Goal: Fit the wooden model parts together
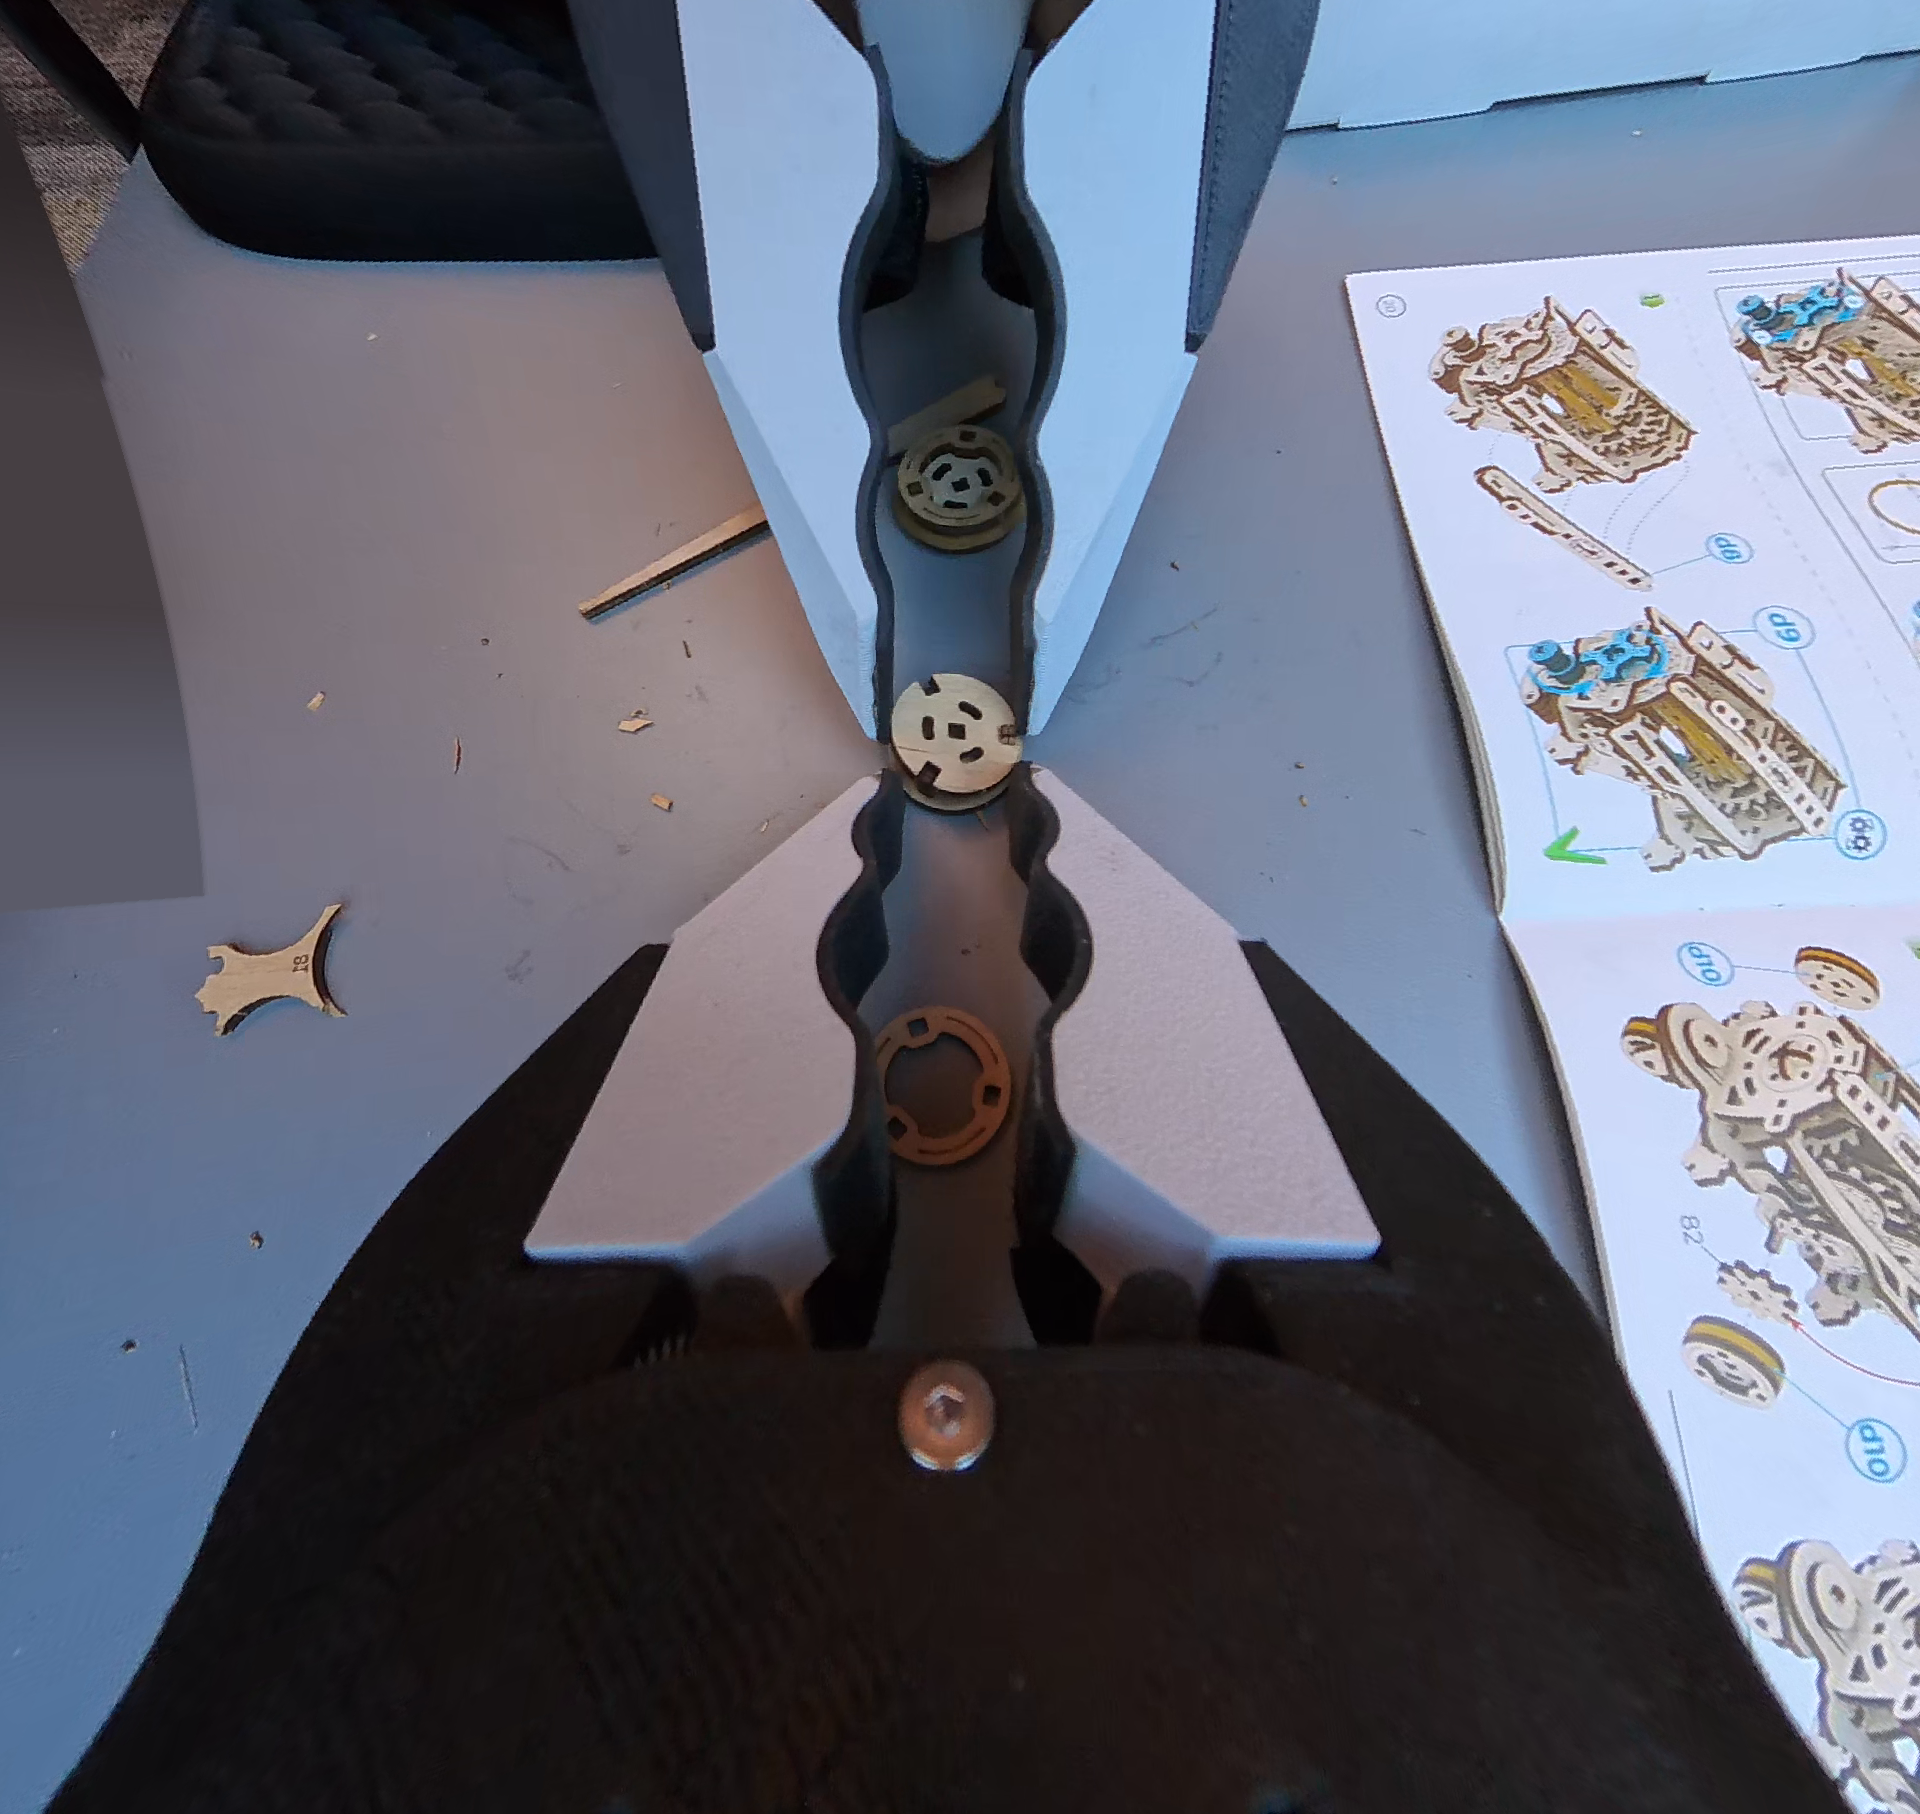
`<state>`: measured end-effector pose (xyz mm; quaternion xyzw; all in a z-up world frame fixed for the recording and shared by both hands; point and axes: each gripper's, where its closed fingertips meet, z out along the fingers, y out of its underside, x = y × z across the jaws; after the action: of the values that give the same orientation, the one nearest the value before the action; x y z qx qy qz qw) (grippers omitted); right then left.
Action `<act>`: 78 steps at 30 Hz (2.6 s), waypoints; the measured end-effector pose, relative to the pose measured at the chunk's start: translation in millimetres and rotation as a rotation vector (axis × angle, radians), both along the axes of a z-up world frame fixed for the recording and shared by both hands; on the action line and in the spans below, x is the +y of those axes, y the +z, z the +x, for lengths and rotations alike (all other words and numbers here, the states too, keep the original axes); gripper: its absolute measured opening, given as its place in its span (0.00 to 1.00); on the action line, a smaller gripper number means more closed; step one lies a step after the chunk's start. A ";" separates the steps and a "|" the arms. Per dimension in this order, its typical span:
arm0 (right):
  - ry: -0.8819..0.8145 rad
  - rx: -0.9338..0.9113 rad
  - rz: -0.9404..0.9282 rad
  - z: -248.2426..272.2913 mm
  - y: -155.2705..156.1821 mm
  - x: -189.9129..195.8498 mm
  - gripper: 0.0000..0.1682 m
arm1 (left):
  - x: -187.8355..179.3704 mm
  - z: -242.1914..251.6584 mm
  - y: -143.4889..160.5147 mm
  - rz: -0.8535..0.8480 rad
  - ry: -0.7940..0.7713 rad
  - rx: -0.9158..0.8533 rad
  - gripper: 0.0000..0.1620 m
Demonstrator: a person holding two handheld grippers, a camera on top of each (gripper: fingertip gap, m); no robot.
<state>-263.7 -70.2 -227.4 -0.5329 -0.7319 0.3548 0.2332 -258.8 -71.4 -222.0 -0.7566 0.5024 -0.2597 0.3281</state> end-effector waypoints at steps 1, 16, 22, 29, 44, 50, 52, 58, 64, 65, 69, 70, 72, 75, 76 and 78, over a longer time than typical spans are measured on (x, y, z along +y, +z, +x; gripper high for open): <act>0.000 0.000 0.001 0.0 0.0 0.0 0.12 | 0.0 -0.1 0.0 -0.001 0.000 -0.001 0.13; 0.036 -0.035 -0.183 2.0 5.9 -4.4 0.18 | -0.2 0.1 0.2 0.004 -0.006 -0.002 0.13; 0.011 -0.060 -0.299 0.1 8.8 -0.9 0.14 | 0.5 -0.4 -0.2 0.000 -0.002 -0.004 0.13; -0.019 -0.077 -0.362 -2.0 9.5 2.6 0.11 | 1.2 -0.7 -0.2 -0.011 0.005 -0.018 0.14; -0.090 -0.093 -0.374 -5.1 6.7 8.6 0.03 | 2.5 -1.2 -0.3 -0.014 0.014 -0.024 0.14; -0.088 -0.067 -0.278 -5.3 5.0 8.6 0.03 | 2.5 -1.3 -0.6 0.001 0.012 -0.017 0.14; -0.090 -0.066 -0.276 -5.4 5.0 8.6 0.03 | 2.5 -1.4 -0.7 0.002 0.009 -0.019 0.14; -0.100 -0.092 -0.392 -5.5 6.7 8.9 0.04 | 2.5 -1.6 -0.7 0.008 0.007 -0.014 0.14; -0.098 -0.106 -0.410 -4.8 7.0 6.3 0.08 | 2.6 -1.6 -0.7 0.007 0.007 -0.015 0.14; -0.096 -0.103 -0.405 -4.8 7.1 6.2 0.08 | 2.6 -1.7 -0.7 0.005 0.008 -0.015 0.14; -0.093 -0.096 -0.376 -4.5 6.9 4.8 0.09 | 2.7 -1.6 -0.8 0.006 0.009 -0.014 0.14; -0.095 -0.090 -0.360 -4.7 6.8 4.7 0.09 | 2.7 -1.6 -0.8 0.006 0.009 -0.014 0.14; -0.090 -0.087 -0.326 -3.8 5.8 4.4 0.09 | 2.8 -1.5 -1.3 0.011 0.008 -0.008 0.14; -0.087 -0.083 -0.314 -3.6 5.6 4.4 0.09 | 2.9 -1.6 -1.2 0.012 0.010 -0.012 0.14; -0.087 -0.080 -0.313 -3.7 5.8 4.5 0.09 | 2.8 -1.6 -1.1 0.011 0.010 -0.013 0.14; -0.088 -0.077 -0.316 -3.9 6.1 4.7 0.09 | 2.9 -1.5 -1.2 0.015 0.009 -0.012 0.14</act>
<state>-267.5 -65.5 -221.4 -0.6077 -0.6515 0.4340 0.1335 -260.2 -68.5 -223.2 -0.7548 0.4991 -0.2589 0.3377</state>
